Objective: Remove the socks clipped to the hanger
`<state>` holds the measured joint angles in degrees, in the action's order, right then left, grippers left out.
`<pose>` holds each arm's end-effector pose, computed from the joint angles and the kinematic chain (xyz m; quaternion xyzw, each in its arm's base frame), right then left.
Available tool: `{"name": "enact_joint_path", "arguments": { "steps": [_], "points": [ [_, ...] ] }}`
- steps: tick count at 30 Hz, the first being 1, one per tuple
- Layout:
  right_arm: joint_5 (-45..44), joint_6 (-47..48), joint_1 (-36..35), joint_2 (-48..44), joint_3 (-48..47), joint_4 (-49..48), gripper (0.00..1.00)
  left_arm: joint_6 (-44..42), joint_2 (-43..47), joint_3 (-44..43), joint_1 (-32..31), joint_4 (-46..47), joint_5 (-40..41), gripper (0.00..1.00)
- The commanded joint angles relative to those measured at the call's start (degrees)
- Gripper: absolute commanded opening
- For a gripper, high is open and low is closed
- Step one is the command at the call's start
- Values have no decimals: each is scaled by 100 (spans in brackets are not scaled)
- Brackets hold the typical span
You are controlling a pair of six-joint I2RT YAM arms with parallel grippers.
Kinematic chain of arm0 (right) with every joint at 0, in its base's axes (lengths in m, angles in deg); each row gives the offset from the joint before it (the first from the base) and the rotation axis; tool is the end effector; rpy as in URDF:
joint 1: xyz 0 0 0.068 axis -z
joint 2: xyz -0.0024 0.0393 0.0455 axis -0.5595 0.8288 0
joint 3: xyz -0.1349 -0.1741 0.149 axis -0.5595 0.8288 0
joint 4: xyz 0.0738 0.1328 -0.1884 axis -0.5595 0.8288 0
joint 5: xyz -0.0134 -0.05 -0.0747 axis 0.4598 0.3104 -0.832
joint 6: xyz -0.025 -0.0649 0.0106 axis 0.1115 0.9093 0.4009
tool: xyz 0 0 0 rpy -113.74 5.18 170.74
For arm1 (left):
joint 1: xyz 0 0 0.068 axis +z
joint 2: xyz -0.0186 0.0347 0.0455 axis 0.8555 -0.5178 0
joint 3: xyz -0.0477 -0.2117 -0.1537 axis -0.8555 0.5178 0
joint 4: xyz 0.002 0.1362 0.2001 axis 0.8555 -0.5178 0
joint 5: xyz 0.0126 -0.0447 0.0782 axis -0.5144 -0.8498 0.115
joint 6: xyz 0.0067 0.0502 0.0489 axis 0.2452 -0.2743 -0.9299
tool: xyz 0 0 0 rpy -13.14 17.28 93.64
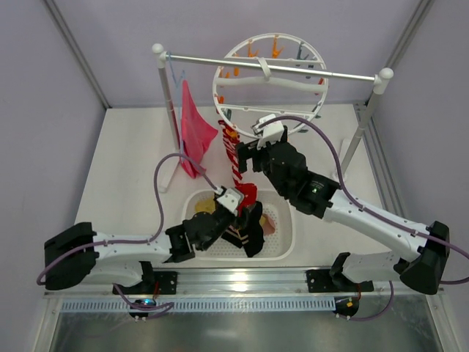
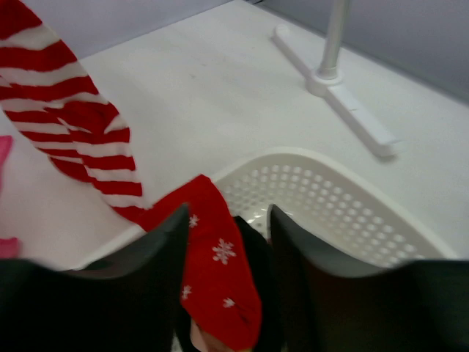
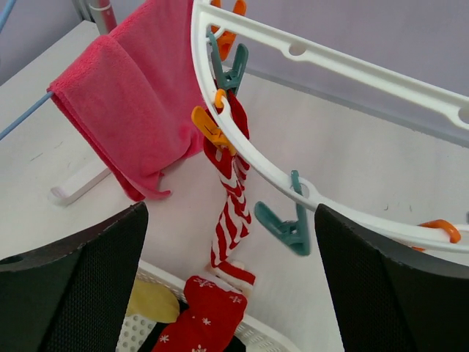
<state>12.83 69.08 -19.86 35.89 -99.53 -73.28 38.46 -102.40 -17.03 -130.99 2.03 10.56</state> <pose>0.1940 0.2156 0.3745 -0.1677 0.7361 0.1117 0.6462 0.1038 -0.2255 0.2466 0.2310 0.6680 -0.2643 0.6562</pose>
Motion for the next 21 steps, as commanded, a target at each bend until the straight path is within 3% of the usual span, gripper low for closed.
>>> {"name": "enact_joint_path", "arguments": {
  "steps": [1, 4, 5, 15, 18, 21],
  "points": [
    [232, -28, 19, -402, 200, -342, 95, 428, -737, -580, 537, -419, -599, 71],
    [399, -72, 10, -771, 464, -420, 96, 490, -1379, -783, 618, -270, -611, 97],
    [417, -81, 19, -972, 535, -560, 96, 508, -1502, -827, 618, -217, -628, 100],
    [655, -116, 19, -1730, 1063, -693, 98, 728, -2619, -1258, 618, -208, -243, 100],
    [646, -116, 19, -1809, 1106, -685, 98, 710, -2936, -1476, 618, -304, -58, 90],
    [638, -116, 19, -1879, 1150, -693, 98, 657, -3164, -1600, 618, -252, 74, 62]
  ]
}}
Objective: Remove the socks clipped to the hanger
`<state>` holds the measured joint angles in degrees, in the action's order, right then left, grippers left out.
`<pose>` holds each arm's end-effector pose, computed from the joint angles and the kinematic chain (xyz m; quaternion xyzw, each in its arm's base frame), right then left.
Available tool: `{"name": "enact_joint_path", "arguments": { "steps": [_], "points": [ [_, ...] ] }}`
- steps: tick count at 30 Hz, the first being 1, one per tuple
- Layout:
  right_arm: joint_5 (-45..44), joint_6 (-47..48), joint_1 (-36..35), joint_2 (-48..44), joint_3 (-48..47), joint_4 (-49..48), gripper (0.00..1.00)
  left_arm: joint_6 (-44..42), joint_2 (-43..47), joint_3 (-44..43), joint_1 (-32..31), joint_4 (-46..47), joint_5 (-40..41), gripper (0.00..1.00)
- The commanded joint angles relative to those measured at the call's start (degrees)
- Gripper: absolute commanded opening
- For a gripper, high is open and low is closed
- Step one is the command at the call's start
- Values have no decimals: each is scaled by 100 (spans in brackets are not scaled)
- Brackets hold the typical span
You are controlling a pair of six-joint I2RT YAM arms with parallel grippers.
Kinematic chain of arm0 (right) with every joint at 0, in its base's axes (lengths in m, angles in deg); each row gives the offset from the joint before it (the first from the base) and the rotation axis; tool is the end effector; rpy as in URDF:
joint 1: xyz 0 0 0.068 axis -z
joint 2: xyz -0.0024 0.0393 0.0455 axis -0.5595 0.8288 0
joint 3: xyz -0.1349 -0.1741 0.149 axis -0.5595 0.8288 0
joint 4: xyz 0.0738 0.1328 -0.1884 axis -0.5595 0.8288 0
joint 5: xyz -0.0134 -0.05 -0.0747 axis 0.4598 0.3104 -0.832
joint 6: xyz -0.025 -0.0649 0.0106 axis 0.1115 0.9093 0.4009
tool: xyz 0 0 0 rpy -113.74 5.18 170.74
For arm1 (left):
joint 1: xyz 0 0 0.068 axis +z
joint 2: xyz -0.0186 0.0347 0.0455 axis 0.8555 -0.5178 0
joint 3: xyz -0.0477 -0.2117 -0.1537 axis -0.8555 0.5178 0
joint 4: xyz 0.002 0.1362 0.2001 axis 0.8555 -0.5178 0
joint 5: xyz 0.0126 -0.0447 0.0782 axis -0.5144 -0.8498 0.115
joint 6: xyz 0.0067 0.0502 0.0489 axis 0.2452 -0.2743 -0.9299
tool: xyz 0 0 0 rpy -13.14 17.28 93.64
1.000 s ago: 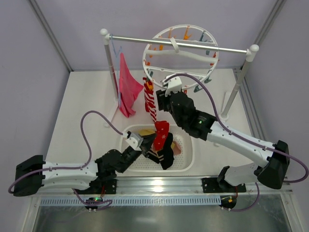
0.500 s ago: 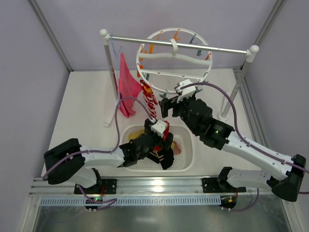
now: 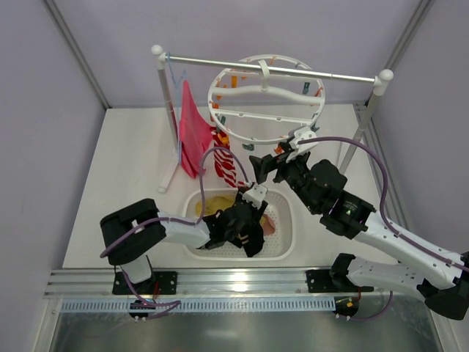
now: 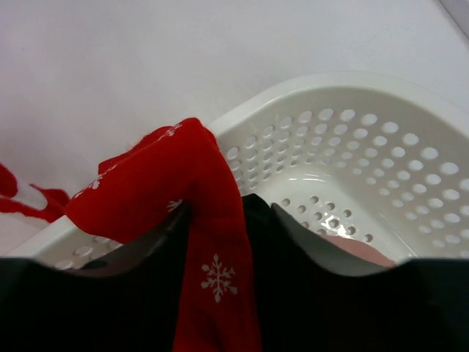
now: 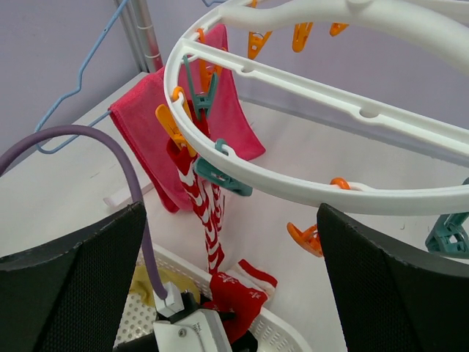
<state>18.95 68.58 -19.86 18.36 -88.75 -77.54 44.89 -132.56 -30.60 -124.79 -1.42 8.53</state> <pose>0.1477 0.1614 0.3888 -0.1575 0.6799 0.1980 0.6883 0.1617 -0.2939 0.1701 0.2496 0.7662 -0.1758 0.5655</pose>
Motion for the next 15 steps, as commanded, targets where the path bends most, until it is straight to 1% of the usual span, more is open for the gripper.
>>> {"name": "enact_joint_path", "arguments": {
  "steps": [1, 3, 4, 6, 7, 11, 15],
  "points": [
    [34, -66, 19, -161, 90, -267, 98, 15, -192, -261, -3, 93, 443, 43],
    [25, -57, 19, -205, 117, -267, 98, 6, -210, -270, -3, 120, 567, 27],
    [17, -57, 27, -232, 143, -267, 98, 15, -184, -235, -12, 137, 655, 13],
    [-1, -57, 27, -302, 187, -285, 98, 23, -62, -182, -12, 216, 735, 2],
    [-10, -57, 19, -302, 205, -294, 98, 24, -17, -112, -12, 251, 752, 0],
    [-10, -57, 19, -346, 231, -311, 98, -64, 273, 64, -91, 392, 989, 0],
    [-71, -48, 19, -355, 240, -302, 98, -599, 677, 91, -512, 550, 1464, 0]
  ]
}}
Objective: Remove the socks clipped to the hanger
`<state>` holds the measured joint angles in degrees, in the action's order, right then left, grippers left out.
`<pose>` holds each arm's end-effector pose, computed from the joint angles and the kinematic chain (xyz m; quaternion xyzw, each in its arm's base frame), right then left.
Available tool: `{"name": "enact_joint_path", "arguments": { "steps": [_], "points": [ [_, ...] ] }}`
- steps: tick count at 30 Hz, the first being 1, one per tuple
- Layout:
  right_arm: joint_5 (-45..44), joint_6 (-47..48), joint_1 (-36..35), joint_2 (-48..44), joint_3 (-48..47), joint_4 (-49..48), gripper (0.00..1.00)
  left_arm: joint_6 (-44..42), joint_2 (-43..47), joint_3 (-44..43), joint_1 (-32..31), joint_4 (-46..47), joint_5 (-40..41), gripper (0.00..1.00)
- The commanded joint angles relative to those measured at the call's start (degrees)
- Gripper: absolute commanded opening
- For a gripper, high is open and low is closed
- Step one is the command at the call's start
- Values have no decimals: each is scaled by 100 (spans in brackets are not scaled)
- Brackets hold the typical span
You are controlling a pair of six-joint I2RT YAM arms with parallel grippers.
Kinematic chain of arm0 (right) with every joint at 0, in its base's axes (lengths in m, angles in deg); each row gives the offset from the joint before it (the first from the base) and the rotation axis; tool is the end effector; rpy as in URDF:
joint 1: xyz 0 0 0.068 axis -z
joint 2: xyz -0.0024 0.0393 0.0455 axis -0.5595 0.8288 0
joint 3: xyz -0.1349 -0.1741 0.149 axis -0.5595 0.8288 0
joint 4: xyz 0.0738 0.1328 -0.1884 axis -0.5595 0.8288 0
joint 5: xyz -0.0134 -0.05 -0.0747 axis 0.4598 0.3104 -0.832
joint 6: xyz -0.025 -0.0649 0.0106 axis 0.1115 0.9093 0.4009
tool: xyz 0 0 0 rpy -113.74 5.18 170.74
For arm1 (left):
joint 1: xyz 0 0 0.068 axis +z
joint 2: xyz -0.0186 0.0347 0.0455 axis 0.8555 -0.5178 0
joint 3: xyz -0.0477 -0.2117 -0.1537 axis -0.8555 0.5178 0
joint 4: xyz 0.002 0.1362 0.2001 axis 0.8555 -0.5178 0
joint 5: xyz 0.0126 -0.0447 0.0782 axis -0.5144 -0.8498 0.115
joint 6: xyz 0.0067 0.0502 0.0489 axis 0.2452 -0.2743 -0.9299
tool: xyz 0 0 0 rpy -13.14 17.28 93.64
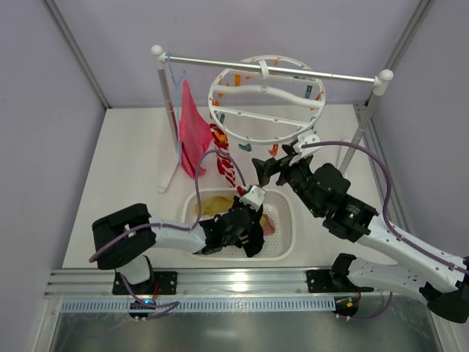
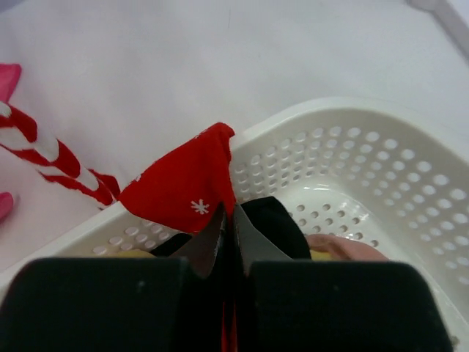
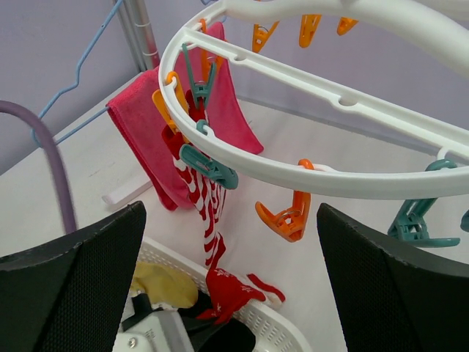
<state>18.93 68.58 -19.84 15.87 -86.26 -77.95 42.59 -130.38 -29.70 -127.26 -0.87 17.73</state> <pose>0.1426 0.1541 0.3829 -0.1557 0.6779 0.1994 0.6902 0.1524 -0.2886 0.1801 0.2255 0.7559 -0.1286 0.6010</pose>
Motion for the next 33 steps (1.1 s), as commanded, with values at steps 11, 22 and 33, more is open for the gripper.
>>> {"name": "enact_joint_path", "arguments": {
  "steps": [11, 22, 33],
  "points": [
    [-421, -31, 17, -510, 228, -349, 98, -476, 2304, 685, -1099, 29, 70, 0],
    [-447, -22, 17, -475, 237, -358, 99, -2, 2596, 1838, -1400, 382, -28, 0],
    [-491, 22, 17, -536, 281, -357, 99, -230, 2577, 1811, -1400, 583, 1096, 100]
  ]
}}
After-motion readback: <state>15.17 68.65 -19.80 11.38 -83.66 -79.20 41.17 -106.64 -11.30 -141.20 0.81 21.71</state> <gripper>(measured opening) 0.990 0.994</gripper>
